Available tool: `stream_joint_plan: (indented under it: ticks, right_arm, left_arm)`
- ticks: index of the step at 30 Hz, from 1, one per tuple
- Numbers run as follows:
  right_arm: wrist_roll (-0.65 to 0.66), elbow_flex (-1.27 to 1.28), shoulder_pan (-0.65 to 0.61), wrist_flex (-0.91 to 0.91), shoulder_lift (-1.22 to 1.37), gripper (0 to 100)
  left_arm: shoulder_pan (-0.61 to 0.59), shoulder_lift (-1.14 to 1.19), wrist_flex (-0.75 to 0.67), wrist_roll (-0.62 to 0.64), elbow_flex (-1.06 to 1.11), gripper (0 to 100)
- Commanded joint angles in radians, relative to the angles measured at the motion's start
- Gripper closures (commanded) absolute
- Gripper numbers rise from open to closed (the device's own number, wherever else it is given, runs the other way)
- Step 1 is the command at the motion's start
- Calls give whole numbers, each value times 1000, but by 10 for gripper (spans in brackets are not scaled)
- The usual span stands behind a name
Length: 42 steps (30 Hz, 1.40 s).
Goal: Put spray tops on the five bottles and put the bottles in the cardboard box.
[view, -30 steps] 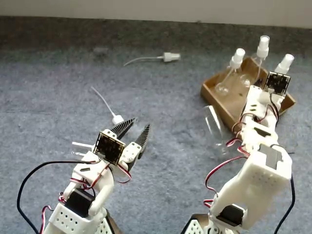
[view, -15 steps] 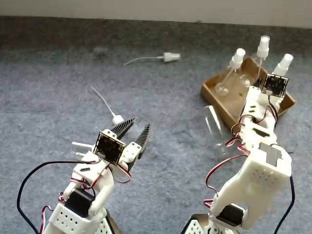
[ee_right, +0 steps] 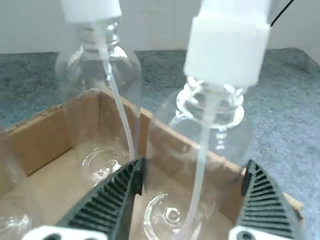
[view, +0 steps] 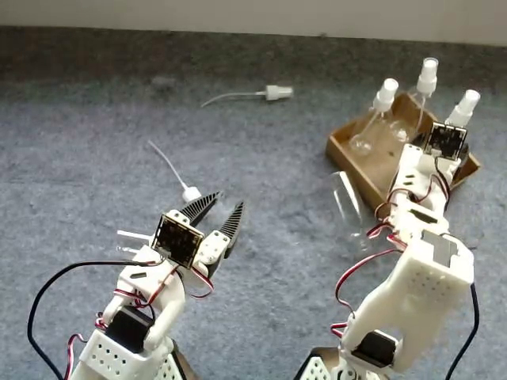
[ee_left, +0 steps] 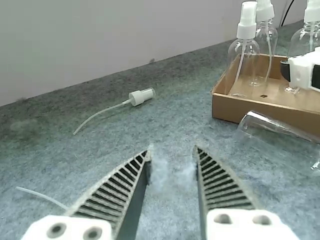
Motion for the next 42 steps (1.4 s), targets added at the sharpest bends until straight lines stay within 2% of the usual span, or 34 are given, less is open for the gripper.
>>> stream_joint_plan:
  ticks: [1,25,33,38,42]
  right_arm:
    - [11,-8,2,-15,-24,722]
    - [6,-15,12,-8,-28,710]
    - [9,-8,7,-5,-159,711]
    - [5,-12,12,113,-220,711]
    - [5,-13,12,125,-266,711]
  left_arm:
    - [-15,-13,6,5,18,905]
    - [-16,-13,6,3,18,904]
    - [-16,-13,6,3,18,904]
    - [-16,-13,6,3,18,904]
    - [-16,-13,6,3,18,905]
